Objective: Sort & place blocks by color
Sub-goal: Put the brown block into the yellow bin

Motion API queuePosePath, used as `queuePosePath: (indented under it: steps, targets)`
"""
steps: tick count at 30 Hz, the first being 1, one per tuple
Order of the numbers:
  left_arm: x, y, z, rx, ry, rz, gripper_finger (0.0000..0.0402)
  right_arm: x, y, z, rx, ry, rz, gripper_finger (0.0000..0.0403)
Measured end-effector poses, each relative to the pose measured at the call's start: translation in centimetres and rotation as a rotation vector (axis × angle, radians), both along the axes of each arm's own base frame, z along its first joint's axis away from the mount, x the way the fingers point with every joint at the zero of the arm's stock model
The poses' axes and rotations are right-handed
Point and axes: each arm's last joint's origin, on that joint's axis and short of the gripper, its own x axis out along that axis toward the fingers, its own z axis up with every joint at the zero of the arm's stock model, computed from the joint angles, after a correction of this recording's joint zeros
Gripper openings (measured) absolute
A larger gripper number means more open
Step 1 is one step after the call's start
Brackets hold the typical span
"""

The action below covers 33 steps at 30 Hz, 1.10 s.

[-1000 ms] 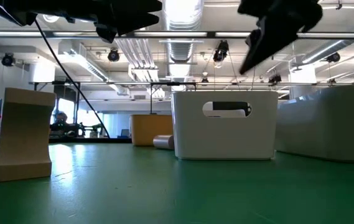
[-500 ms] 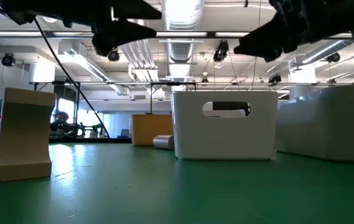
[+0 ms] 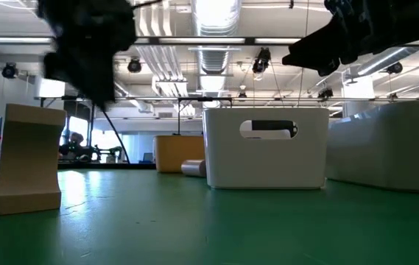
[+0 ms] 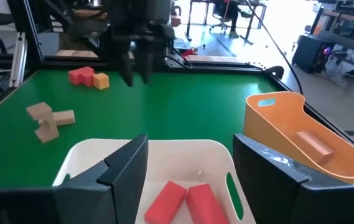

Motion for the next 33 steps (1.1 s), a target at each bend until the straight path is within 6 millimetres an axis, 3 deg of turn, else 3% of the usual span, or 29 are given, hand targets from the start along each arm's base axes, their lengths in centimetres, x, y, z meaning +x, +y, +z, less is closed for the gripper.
queuePosePath:
  steps: [4,8,10,15,19,23,28,33]
  targets:
    - [-0.8,-2.6,0.4,-0.173,0.336,-0.010,0.0109,0.0,0.0,0.0,0.004,0.002,-0.001,0.0219]
    - [-1.0,-4.9,0.0,-0.251,0.472,-0.052,0.0088,0.0,0.0,0.0,-0.011,0.002,0.002,0.0219]
    - [-0.7,-5.8,-0.4,-0.274,0.451,-0.060,0.0085,0.0,0.0,0.0,-0.019,0.002,0.004,0.0219]
    - [1.4,-7.8,-0.4,-0.361,0.208,-0.196,0.0083,0.0,0.0,0.0,-0.022,0.002,0.004,0.0219]
    - [1.9,-8.5,-1.0,-0.313,0.173,-0.275,0.0085,0.0,0.0,-0.1,-0.026,0.005,0.005,0.0219]
    - [1.6,-9.4,-2.1,-0.283,0.214,-0.336,0.0111,0.0,0.0,-0.1,-0.032,0.006,0.007,0.0219]
    - [1.4,-10.6,-3.9,-0.166,0.246,-0.453,0.0175,0.0,0.0,-0.2,-0.027,0.016,0.014,0.0219]
    - [1.6,-10.9,-6.0,-0.070,0.293,-0.434,0.0216,0.1,0.1,-0.3,-0.028,0.024,0.014,0.0219]
